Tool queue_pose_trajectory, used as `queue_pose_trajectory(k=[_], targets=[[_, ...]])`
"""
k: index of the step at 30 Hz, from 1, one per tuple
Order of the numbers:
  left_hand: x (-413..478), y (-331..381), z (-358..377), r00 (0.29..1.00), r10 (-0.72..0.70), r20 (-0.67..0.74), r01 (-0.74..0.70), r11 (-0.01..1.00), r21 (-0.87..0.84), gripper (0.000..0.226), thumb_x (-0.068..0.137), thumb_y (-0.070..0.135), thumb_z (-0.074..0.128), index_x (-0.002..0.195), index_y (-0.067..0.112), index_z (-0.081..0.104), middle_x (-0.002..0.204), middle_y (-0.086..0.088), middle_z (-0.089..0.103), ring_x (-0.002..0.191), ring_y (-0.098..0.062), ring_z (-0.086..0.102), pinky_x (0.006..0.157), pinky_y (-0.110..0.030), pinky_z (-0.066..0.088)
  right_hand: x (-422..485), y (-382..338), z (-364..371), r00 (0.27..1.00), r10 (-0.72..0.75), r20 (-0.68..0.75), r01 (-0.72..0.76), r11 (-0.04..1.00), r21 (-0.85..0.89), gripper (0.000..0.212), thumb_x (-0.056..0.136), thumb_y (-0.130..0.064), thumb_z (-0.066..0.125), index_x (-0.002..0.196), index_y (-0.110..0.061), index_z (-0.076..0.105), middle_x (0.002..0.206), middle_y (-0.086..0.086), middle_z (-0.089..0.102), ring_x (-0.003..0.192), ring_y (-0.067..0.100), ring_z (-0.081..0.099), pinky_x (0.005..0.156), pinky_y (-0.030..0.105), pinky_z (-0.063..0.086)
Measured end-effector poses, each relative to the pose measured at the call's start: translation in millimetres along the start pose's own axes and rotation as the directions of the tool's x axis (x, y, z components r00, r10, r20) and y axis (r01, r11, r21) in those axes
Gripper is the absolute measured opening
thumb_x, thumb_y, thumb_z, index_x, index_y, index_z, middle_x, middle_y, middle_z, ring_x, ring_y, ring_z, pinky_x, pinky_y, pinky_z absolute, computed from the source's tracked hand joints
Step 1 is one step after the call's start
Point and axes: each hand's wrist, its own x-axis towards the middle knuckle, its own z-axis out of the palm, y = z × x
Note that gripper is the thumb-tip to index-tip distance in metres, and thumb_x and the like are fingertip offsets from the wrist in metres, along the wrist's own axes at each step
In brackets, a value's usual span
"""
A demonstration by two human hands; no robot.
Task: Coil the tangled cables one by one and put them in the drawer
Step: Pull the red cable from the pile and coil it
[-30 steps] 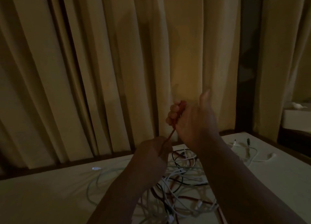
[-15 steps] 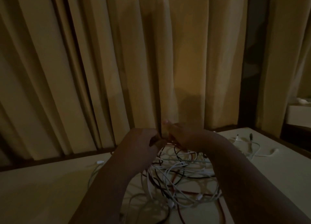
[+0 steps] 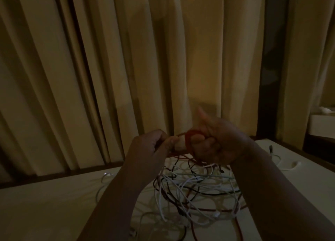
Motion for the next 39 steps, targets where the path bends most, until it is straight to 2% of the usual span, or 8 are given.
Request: queue_pose_trajectory(k=[5,10,14,22,28,31,35,39], targets=[[-1,-1,6,0.999,-0.037,0.000,0.037,0.996,-0.081,0.030,0.102,0.037,0.047,0.077,0.029,0.061,0.068,0.015,0.062,0.064,-0.003,0.059,0.053,-0.016,0.043,11,-2,9,0.952,-0.307,-0.001,0.281,0.873,0.399,0.066,0.093,-0.075,0.031,0.077,-0.016,0.056,0.063,-0.010,0.030,0.050,0.004,0.025,0.041,0.018,0.023],[0,0,10,0.989,-0.112,0.092,0.131,0.963,-0.236,0.025,0.105,0.020,0.047,0.097,0.029,0.069,0.059,0.025,0.056,0.057,0.003,0.052,0.055,-0.010,0.036,22,4,26,0.844,-0.454,-0.285,0.531,0.632,0.565,0.066,0.094,-0.075,0.034,0.078,-0.012,0.049,0.061,-0.008,0.033,0.047,0.005,0.030,0.039,0.020,0.030],[1,-6,10,0.953,-0.228,0.198,0.283,0.902,-0.327,0.029,0.105,0.015,0.046,0.103,0.031,0.070,0.065,0.003,0.061,0.062,-0.017,0.056,0.063,-0.038,0.048,22,1,29,0.737,-0.547,-0.398,0.667,0.493,0.558,0.066,0.096,-0.072,0.029,0.084,-0.011,0.049,0.069,-0.006,0.034,0.053,0.008,0.035,0.045,0.021,0.036],[-1,-9,17,0.864,-0.289,0.413,0.419,0.867,-0.271,0.025,0.106,0.016,0.045,0.103,0.016,0.070,0.075,-0.001,0.072,0.057,-0.016,0.059,0.064,-0.036,0.053,19,-1,19,0.454,-0.636,-0.624,0.830,0.557,0.036,0.064,0.097,-0.070,0.024,0.094,-0.012,0.051,0.075,0.001,0.043,0.069,0.017,0.043,0.074,0.035,0.037],[-6,-5,18,0.880,-0.275,0.388,0.398,0.873,-0.283,0.043,0.095,0.046,0.057,0.072,0.012,0.070,0.052,-0.004,0.061,0.047,-0.016,0.055,0.053,-0.028,0.049,32,9,15,0.298,-0.741,-0.602,0.434,0.667,-0.606,0.044,0.104,-0.048,0.029,0.088,-0.017,0.055,0.069,-0.004,0.054,0.067,0.014,0.051,0.073,0.034,0.051],[-5,-7,13,0.913,-0.270,0.304,0.323,0.936,-0.138,0.061,0.085,0.064,0.056,0.065,0.007,0.062,0.049,-0.004,0.049,0.043,-0.015,0.049,0.051,-0.025,0.043,31,22,9,0.442,-0.791,-0.423,0.030,0.485,-0.874,0.038,0.097,-0.054,0.031,0.094,-0.022,0.052,0.084,0.000,0.054,0.076,0.012,0.053,0.073,0.036,0.051],[-3,-15,4,0.912,-0.233,0.338,0.317,0.923,-0.218,0.048,0.083,0.056,0.065,0.073,0.010,0.064,0.056,-0.007,0.051,0.049,-0.021,0.052,0.054,-0.038,0.047,31,27,8,0.654,-0.646,-0.394,-0.267,0.290,-0.919,0.044,0.103,-0.055,0.027,0.092,-0.021,0.052,0.085,0.003,0.059,0.078,0.017,0.057,0.072,0.039,0.049],[-2,-22,-5,0.893,-0.276,0.357,0.403,0.842,-0.358,0.013,0.095,0.020,0.066,0.087,0.012,0.073,0.075,-0.022,0.061,0.061,-0.022,0.061,0.068,-0.045,0.061,25,23,7,0.751,-0.310,-0.583,-0.408,0.477,-0.779,0.066,0.100,-0.065,0.025,0.072,-0.016,0.059,0.064,0.000,0.061,0.057,0.013,0.056,0.065,0.030,0.046]])
